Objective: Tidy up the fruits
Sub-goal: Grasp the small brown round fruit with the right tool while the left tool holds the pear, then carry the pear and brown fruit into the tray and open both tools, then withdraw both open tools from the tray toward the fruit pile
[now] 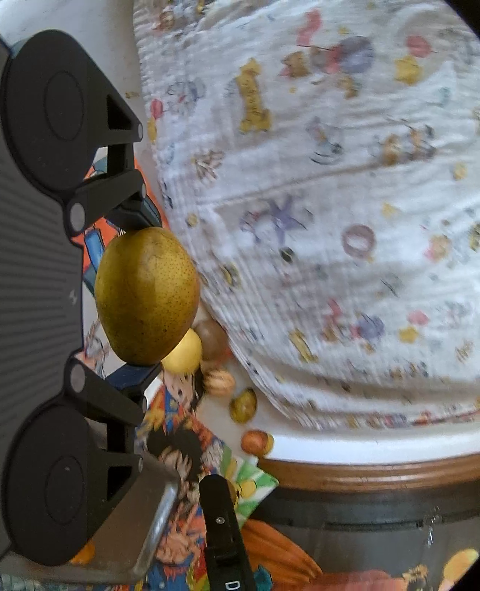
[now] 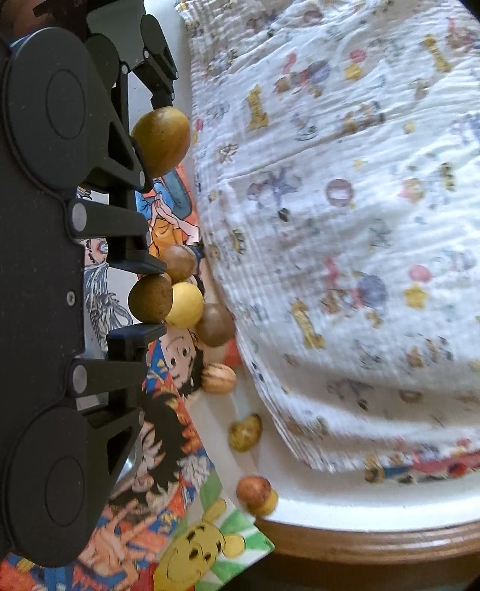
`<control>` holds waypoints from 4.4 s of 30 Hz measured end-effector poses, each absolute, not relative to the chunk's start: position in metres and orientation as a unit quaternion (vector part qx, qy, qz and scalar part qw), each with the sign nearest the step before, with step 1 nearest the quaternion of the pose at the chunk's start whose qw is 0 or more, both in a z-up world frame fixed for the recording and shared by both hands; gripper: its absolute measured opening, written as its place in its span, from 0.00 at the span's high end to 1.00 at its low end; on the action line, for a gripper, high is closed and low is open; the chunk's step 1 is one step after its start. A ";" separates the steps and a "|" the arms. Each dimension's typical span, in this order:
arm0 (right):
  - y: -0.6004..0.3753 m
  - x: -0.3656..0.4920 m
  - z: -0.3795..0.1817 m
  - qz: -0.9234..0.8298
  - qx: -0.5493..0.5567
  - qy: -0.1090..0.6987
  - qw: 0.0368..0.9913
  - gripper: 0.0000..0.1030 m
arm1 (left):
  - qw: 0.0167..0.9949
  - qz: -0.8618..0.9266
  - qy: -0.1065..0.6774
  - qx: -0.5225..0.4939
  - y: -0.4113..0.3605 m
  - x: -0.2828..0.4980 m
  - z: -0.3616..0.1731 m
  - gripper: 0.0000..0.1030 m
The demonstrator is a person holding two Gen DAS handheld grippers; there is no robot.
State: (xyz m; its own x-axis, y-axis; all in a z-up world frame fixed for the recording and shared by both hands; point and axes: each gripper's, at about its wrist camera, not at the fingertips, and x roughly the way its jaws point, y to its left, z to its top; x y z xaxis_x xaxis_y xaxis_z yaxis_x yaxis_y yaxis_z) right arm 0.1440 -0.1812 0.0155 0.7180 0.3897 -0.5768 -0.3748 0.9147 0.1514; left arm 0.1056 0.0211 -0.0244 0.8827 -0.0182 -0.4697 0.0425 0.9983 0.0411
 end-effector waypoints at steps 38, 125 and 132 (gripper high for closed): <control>-0.294 0.076 -0.032 0.135 0.061 0.349 0.925 0.70 | 0.941 -0.130 0.307 0.052 -0.100 0.050 -0.066 0.27; -0.221 0.010 0.079 0.188 0.083 0.190 0.960 0.01 | 0.975 -0.032 0.221 0.011 -0.020 -0.020 0.011 0.00; -0.221 -0.023 0.095 0.211 0.097 0.180 0.956 0.01 | 0.978 -0.012 0.208 0.002 -0.011 -0.045 0.020 0.00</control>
